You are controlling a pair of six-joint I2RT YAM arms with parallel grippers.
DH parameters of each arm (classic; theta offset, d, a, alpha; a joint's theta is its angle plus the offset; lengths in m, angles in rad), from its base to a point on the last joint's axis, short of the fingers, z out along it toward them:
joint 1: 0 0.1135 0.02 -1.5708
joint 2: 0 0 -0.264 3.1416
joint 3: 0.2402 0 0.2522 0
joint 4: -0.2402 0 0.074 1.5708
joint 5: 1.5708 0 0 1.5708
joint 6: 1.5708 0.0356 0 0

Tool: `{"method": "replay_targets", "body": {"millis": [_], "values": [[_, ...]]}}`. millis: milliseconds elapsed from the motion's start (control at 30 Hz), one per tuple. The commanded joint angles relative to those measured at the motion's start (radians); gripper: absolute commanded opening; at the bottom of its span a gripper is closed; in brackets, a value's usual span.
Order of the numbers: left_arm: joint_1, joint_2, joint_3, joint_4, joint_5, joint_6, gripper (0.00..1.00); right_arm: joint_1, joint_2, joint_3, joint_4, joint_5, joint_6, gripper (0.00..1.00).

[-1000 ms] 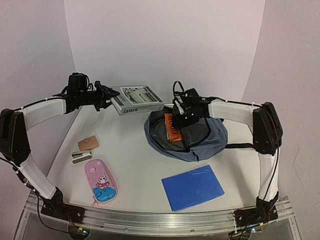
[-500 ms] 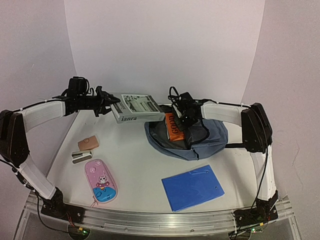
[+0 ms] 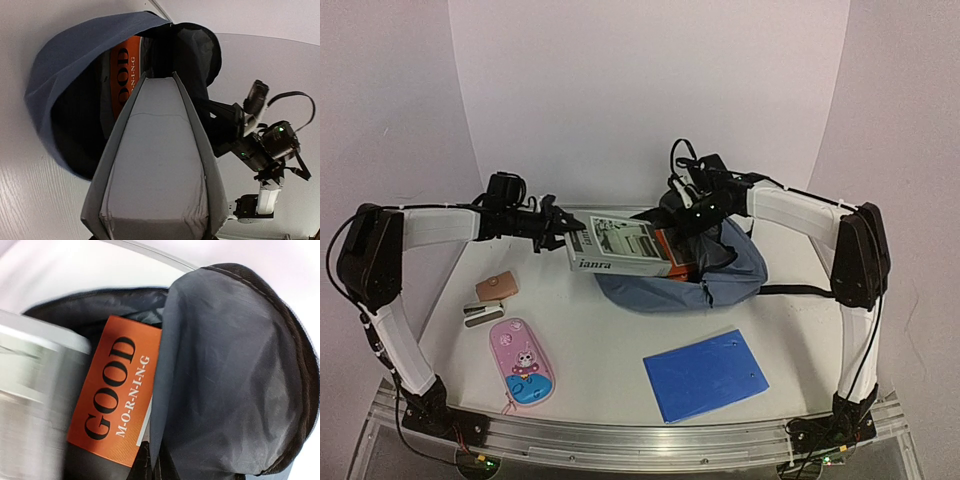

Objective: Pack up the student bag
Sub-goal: Place the book in the student bag.

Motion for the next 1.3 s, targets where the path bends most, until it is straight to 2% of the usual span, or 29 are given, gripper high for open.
{"method": "replay_targets", "body": {"millis": [0,267,500,767,833,933,1067,1267], "values": [[-0.042,0.104,0.102,0.117,-0.001,-0.012,0.08,0.011,-0.069,0.058,0.035,-0.148,0.009,0.0],[-0.088,0.303,0.249,0.228,-0.066,-0.106,0.09,0.02,-0.081,0.03,0.05,-0.24,0.081,0.0],[-0.131,0.452,0.35,0.31,-0.133,-0.217,0.1,0.046,-0.057,0.078,0.067,-0.291,0.119,0.0],[-0.175,0.567,0.486,0.324,-0.183,-0.271,0.16,0.054,-0.025,0.136,0.075,-0.341,0.131,0.0],[-0.184,0.599,0.531,0.287,-0.204,-0.266,0.21,0.054,-0.027,0.125,0.076,-0.334,0.129,0.0],[-0.184,0.603,0.55,0.197,-0.23,-0.232,0.4,0.052,-0.027,0.103,0.077,-0.312,0.123,0.0],[-0.165,0.497,0.527,-0.031,-0.285,-0.093,0.61,0.045,-0.006,0.089,0.077,-0.272,0.127,0.0],[-0.161,0.355,0.47,-0.278,-0.335,0.056,0.73,0.031,0.008,0.096,0.084,-0.268,0.145,0.0]]}}
